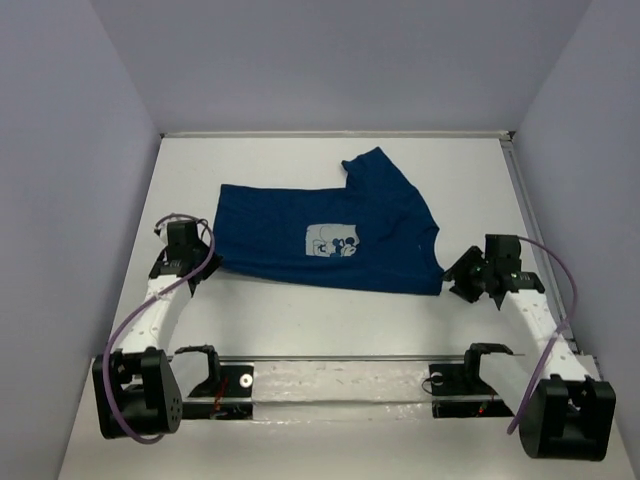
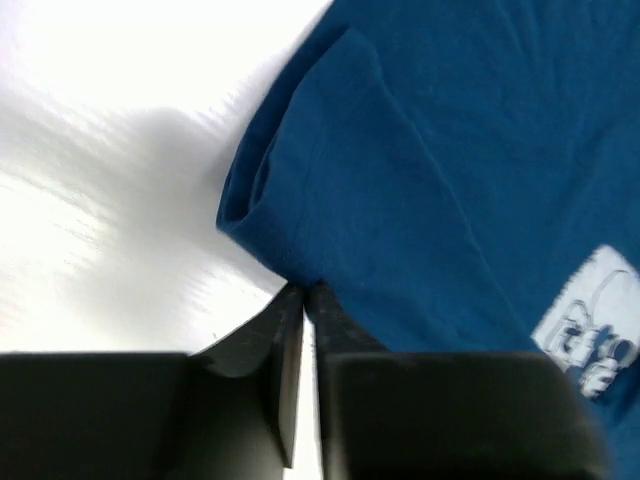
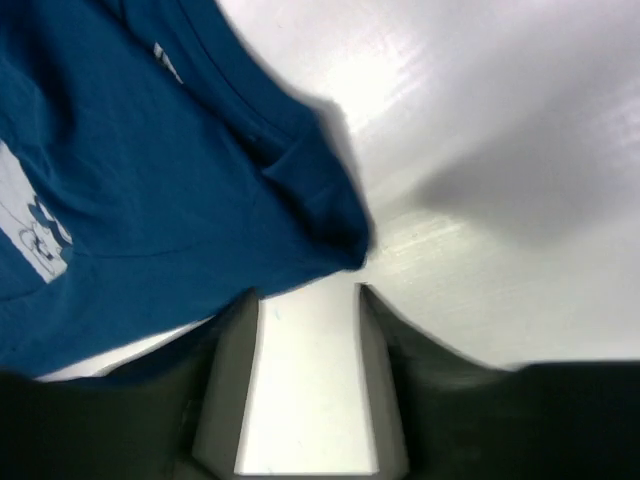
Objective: Fold and stack the t-shirts
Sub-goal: Fold the tshirt
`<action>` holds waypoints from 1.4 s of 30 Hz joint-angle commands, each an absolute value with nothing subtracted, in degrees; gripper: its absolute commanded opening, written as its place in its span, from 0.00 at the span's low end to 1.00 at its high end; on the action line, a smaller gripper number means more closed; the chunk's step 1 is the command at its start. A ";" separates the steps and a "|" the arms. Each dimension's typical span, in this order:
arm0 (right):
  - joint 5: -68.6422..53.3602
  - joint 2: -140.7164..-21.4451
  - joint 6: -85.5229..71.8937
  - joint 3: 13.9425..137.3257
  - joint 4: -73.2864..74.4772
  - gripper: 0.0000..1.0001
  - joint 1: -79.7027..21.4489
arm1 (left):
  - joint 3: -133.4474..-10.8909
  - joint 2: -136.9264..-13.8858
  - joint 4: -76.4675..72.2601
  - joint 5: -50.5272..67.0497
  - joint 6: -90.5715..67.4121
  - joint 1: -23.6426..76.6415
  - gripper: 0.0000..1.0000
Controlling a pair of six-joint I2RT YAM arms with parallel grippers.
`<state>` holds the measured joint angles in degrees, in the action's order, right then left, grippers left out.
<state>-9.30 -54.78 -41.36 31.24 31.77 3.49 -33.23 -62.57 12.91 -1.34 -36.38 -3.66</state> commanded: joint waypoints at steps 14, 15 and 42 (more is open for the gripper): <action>-18.45 -56.50 -31.55 48.26 38.88 0.00 -0.52 | -38.32 -53.00 23.65 -2.63 -40.44 -0.18 0.70; -18.80 -57.73 -32.51 47.64 37.63 0.00 -3.92 | -38.15 -53.35 22.60 -2.29 -40.34 -0.18 0.69; 4.22 -82.99 -45.00 35.08 17.57 0.00 -30.76 | -30.16 -79.90 1.23 2.90 -49.74 20.39 0.08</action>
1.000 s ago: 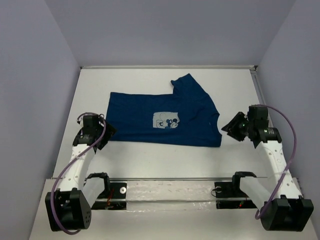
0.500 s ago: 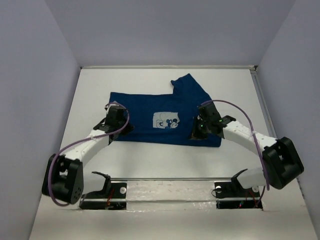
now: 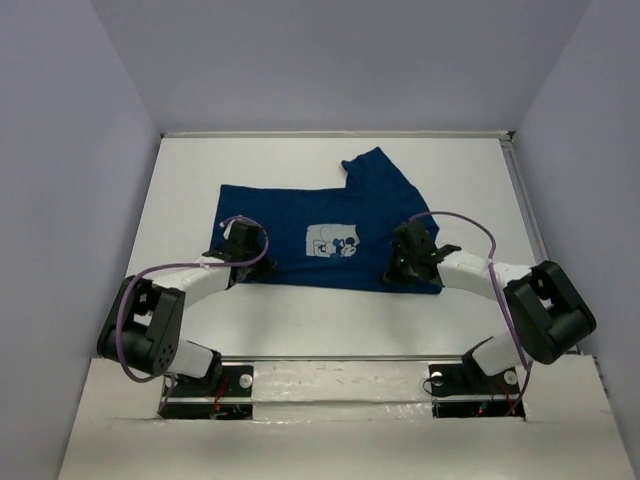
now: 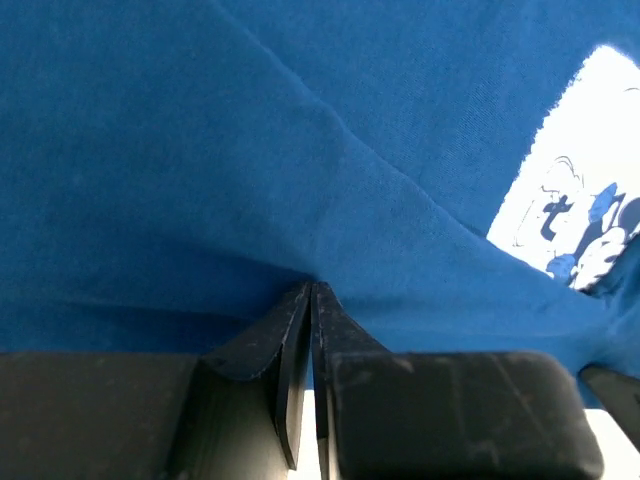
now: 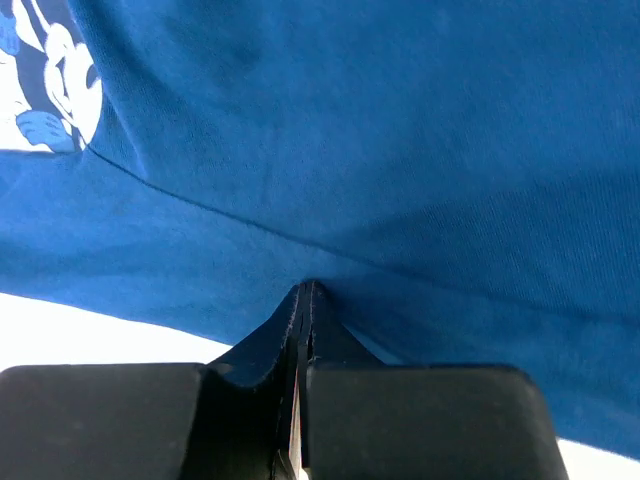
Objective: Fold and stack the t-shirts
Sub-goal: Fold the tshirt
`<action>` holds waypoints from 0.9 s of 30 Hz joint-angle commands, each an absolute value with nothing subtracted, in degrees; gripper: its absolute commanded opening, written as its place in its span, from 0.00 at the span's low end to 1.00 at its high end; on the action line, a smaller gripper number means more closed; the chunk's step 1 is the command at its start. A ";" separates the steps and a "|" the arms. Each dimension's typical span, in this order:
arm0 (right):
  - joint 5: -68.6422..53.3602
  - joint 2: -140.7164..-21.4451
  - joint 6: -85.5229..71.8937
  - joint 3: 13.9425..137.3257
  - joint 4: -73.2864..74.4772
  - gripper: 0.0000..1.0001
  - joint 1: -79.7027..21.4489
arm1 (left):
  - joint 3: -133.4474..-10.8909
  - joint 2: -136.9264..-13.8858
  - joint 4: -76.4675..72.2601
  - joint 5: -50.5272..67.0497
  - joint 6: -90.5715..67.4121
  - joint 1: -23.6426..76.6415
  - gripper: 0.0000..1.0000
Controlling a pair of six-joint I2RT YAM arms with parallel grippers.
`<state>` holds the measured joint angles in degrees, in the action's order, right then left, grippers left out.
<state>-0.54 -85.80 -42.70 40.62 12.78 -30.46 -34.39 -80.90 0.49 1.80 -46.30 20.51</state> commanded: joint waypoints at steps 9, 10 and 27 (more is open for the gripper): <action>4.13 -70.59 -46.76 33.14 31.02 0.00 -30.76 | -28.65 -71.55 8.61 3.95 -53.17 20.39 0.17; 3.52 -68.84 -47.02 33.05 31.72 0.00 -30.76 | -27.96 -70.41 9.22 4.74 -54.13 20.39 0.17; 0.44 -74.88 -28.57 63.98 29.01 0.00 -30.23 | -69.59 -90.15 9.23 -3.77 -36.48 4.93 0.14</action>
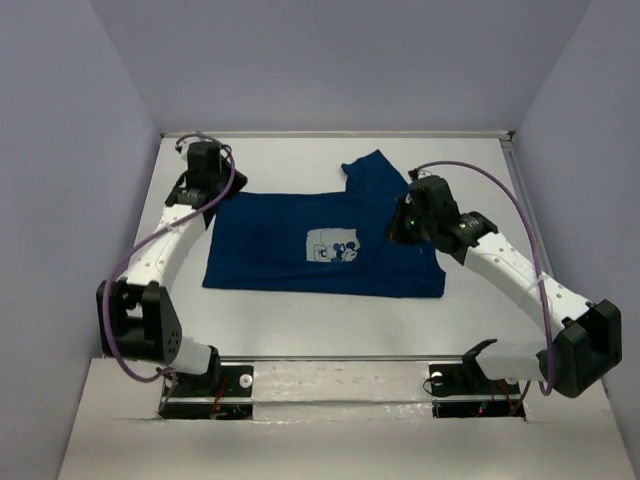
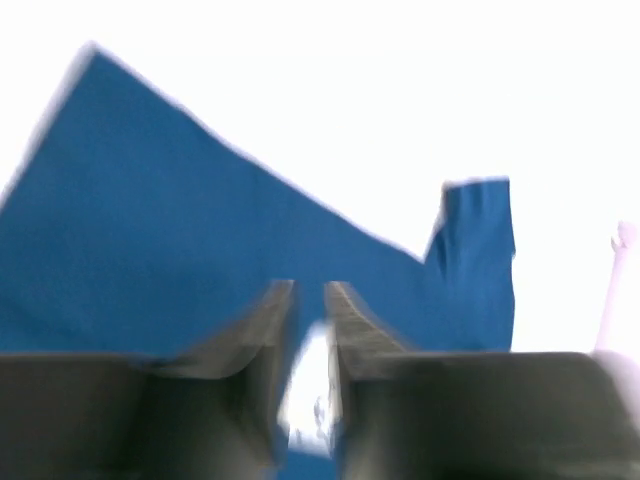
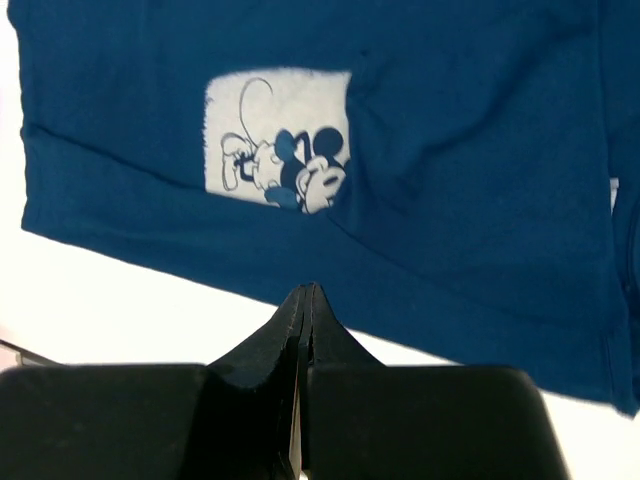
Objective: Fold and stack the t-shirts
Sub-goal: Fold the tshirt
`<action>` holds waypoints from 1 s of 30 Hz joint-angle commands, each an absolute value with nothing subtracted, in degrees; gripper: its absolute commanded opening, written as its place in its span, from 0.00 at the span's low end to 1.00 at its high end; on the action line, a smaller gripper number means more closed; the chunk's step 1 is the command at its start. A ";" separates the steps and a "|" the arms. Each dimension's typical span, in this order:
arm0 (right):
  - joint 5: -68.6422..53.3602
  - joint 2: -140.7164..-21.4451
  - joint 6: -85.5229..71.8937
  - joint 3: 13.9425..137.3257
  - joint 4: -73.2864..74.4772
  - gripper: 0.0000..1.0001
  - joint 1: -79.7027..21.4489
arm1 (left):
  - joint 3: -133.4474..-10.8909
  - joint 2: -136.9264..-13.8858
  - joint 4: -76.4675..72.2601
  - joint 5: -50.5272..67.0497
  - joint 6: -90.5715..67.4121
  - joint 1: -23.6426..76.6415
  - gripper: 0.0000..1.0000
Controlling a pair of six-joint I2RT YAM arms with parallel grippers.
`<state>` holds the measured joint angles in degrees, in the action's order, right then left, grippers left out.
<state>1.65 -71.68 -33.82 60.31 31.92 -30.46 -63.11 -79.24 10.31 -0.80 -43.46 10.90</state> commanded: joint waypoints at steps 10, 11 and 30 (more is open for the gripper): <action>-5.18 -82.26 -24.96 72.95 28.83 0.00 -30.23 | -91.93 -114.51 12.31 -9.84 -30.41 0.97 0.33; -5.79 -82.53 -24.96 72.78 28.39 0.00 -30.23 | -92.46 -115.30 12.13 -10.10 -30.15 0.27 0.35; -6.85 -86.31 -26.28 70.75 28.04 0.00 -30.23 | -98.26 -126.47 12.39 -11.34 -24.17 -1.14 0.35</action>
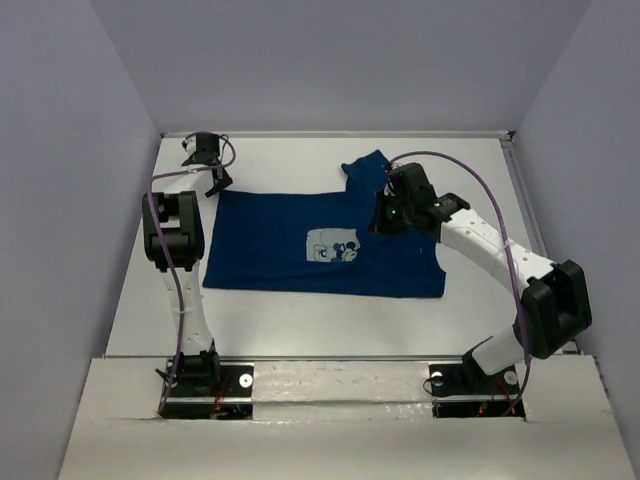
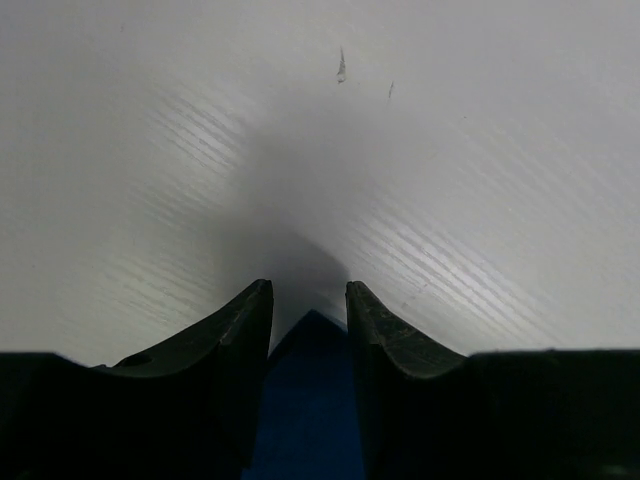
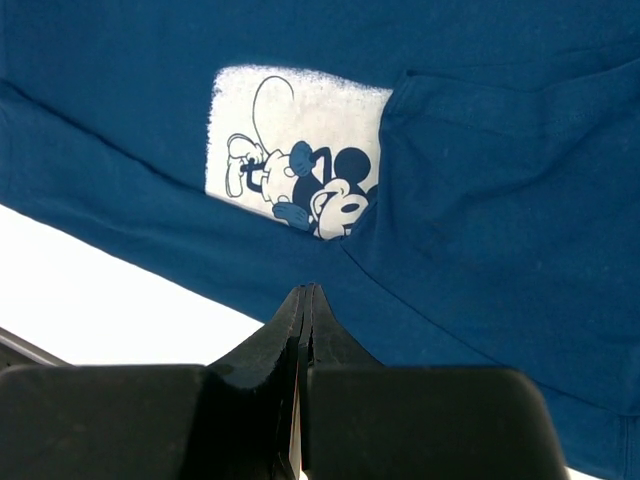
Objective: Fold and stack the t-shirts
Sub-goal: Fold the tshirt
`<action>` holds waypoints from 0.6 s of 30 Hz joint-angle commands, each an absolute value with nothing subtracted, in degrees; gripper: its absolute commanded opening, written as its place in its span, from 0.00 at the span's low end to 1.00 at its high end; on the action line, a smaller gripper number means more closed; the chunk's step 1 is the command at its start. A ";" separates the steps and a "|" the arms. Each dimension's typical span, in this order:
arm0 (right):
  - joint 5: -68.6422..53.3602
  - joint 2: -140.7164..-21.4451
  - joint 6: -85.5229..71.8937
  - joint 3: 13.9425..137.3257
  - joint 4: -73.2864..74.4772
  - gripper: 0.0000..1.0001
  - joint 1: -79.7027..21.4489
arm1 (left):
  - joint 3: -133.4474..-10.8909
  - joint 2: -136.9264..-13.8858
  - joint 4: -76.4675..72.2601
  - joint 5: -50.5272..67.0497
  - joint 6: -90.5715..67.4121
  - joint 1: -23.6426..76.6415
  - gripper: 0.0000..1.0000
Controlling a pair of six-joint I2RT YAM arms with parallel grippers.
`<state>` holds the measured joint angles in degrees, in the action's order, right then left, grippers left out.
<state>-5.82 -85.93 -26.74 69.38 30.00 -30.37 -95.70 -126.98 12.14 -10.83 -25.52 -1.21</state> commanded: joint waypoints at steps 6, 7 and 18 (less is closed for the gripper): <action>-7.82 -87.27 -26.98 70.05 27.07 0.00 -30.23 | -98.17 -127.00 11.78 -9.67 -24.08 -1.14 0.34; -7.82 -87.36 -26.98 69.96 26.72 0.00 -30.23 | -98.00 -127.00 11.78 -9.49 -24.08 -1.14 0.34; -8.96 -100.09 -26.89 84.25 22.41 0.09 -23.05 | -97.12 -126.03 10.99 -9.32 -24.52 -1.14 0.16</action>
<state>-8.10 -95.11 -27.00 74.87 28.16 -27.70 -96.36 -127.55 11.79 -9.43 -24.69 -1.13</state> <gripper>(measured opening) 0.044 0.191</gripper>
